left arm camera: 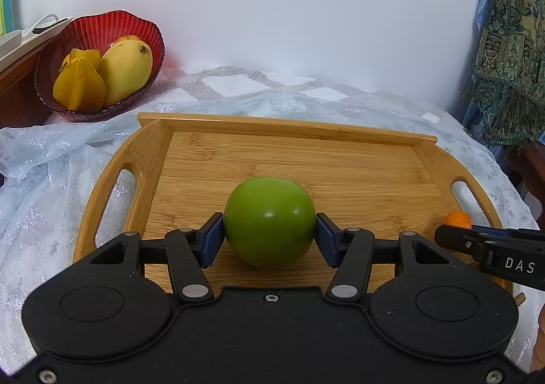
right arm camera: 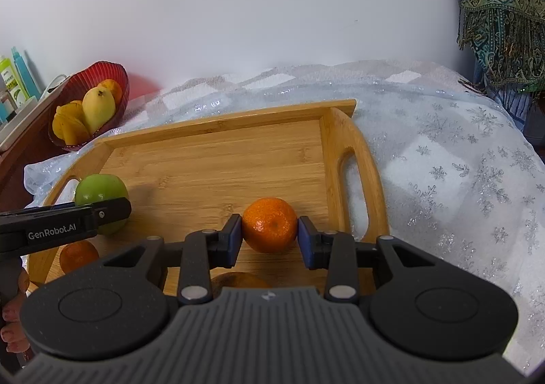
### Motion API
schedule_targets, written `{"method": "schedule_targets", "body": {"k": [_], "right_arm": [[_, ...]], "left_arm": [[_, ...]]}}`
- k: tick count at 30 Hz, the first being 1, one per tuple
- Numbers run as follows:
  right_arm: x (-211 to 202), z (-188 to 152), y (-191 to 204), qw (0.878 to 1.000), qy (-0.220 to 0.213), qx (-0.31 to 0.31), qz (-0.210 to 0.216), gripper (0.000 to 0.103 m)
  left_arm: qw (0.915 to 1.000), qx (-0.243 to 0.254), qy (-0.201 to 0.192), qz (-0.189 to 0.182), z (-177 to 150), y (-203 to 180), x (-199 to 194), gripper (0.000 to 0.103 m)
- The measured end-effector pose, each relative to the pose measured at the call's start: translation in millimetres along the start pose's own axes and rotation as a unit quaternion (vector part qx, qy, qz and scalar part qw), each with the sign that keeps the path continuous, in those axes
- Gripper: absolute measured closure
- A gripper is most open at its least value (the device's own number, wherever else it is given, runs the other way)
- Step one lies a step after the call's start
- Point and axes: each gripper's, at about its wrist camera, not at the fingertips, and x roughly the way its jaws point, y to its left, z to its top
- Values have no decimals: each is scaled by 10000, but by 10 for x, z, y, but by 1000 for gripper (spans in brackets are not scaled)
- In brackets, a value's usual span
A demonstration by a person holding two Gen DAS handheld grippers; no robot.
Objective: Organize fruits
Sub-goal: 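Carry the green apple and tangerine in both grippers over the wooden tray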
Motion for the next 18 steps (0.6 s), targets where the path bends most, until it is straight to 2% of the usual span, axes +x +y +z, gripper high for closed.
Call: {"method": "schedule_targets", "body": {"k": [18], "right_arm": [[53,-16,31,10000,68,-27,-22,60]], "left_arm": [[10000,27,7,7,5,0,-2,48]]}}
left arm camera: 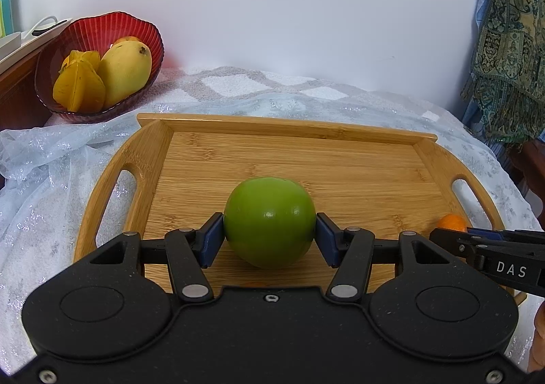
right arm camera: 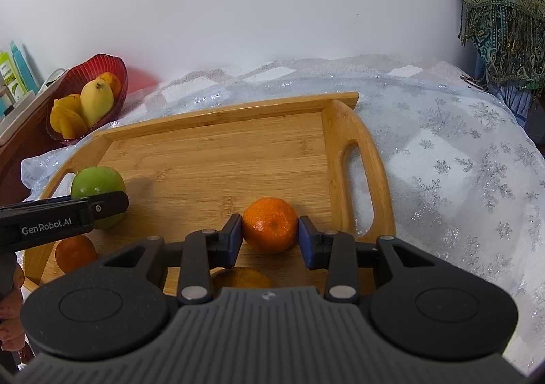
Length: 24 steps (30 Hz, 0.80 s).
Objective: Organize fruits
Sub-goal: 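Carry the green apple and tangerine in both grippers over the wooden tray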
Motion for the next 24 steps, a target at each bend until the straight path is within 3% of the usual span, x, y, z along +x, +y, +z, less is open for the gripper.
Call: {"method": "schedule_targets", "body": {"k": [23,24], "right_arm": [[-12,9,-2,10000,-44,-9,68,52],[-18,10,1,9999,-62,-14,80,47]], "left_arm": [[10000,38,-26,49,-4,-10,-33,48],[10000,47,-43,44,-4,-8,-46,46]]}}
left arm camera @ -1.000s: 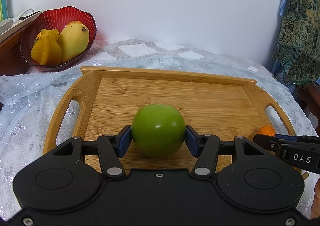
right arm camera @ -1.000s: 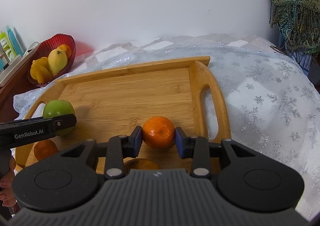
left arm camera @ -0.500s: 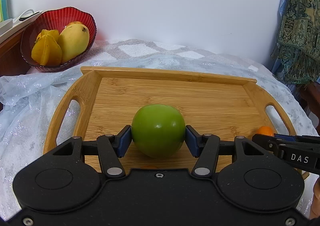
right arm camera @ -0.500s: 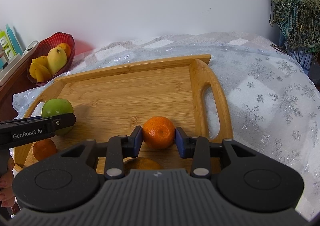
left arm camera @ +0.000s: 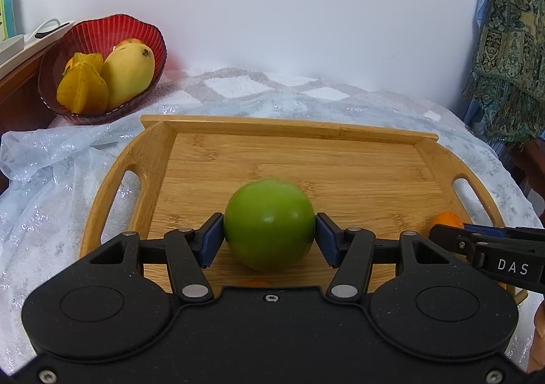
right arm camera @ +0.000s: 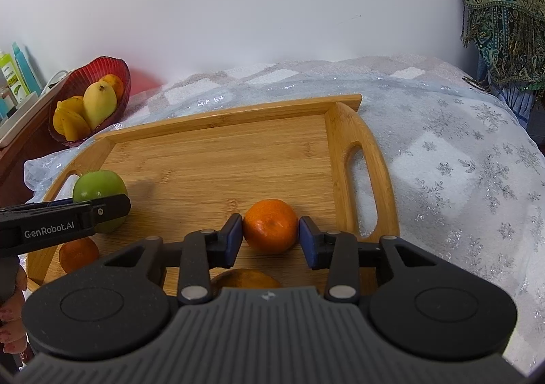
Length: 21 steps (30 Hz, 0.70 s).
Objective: Organize fruits
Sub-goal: 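Carry the green apple and tangerine in both grippers over the wooden tray, then lower the apple and tangerine onto the tray and open both grippers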
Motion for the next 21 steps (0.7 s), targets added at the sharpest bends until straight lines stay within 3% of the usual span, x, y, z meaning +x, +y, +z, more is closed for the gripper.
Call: {"method": "schedule_targets", "body": {"k": [7,21], "right_arm": [[-66,16,23,9999,-130,-59,19,38],[-303,-19,70,9983,-544,30,199,19]], "left_arm": [[9999,97,-71,24,-32,11,-87,30],[9993,131,-358,-17,-232,85,-456,13]]}}
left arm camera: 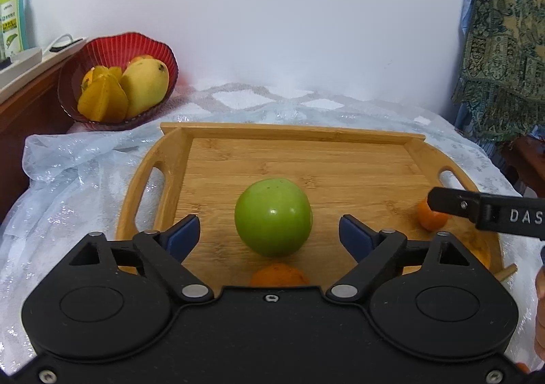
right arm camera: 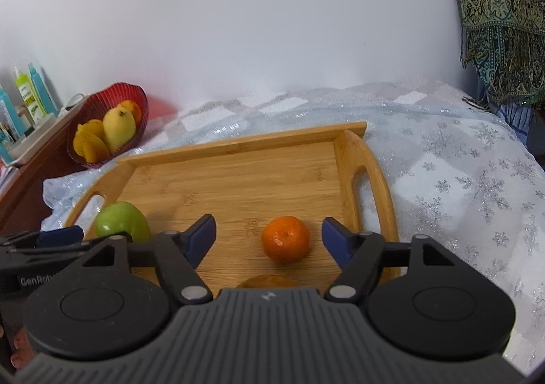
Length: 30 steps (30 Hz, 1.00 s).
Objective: Organize fruits
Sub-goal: 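Lower the apple and tangerine onto the tray and open both grippers, then move both open grippers off the tray toward the dates and dark plum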
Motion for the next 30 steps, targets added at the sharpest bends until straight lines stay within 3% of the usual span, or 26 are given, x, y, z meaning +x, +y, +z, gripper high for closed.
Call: {"method": "schedule_targets", "body": {"k": [9,13,17,21,30], "right_arm": [[-366,-170,193,9979,-528,-374,10,10],[-593,-276,255,9961,-776,-410,36,0],[-792,-375,328,9928,-1107,-449,34,0],[-939,-534,399,9882,-1419,-514,-269,0],[-1236,-1198,514,9851,-1532,-553,-542,0]], "left_arm": [[9992,139,-373,-46,-188,-3,-461,6],[9986,90,-522,-49,-350,16,-693,5],[9974,156,-706,-72,-547,14,-921,4],[9962,317,-802,-97,-722,-12,-1101,3],[9948,374,-932,-149,-1104,-16,-1433,2]]}}
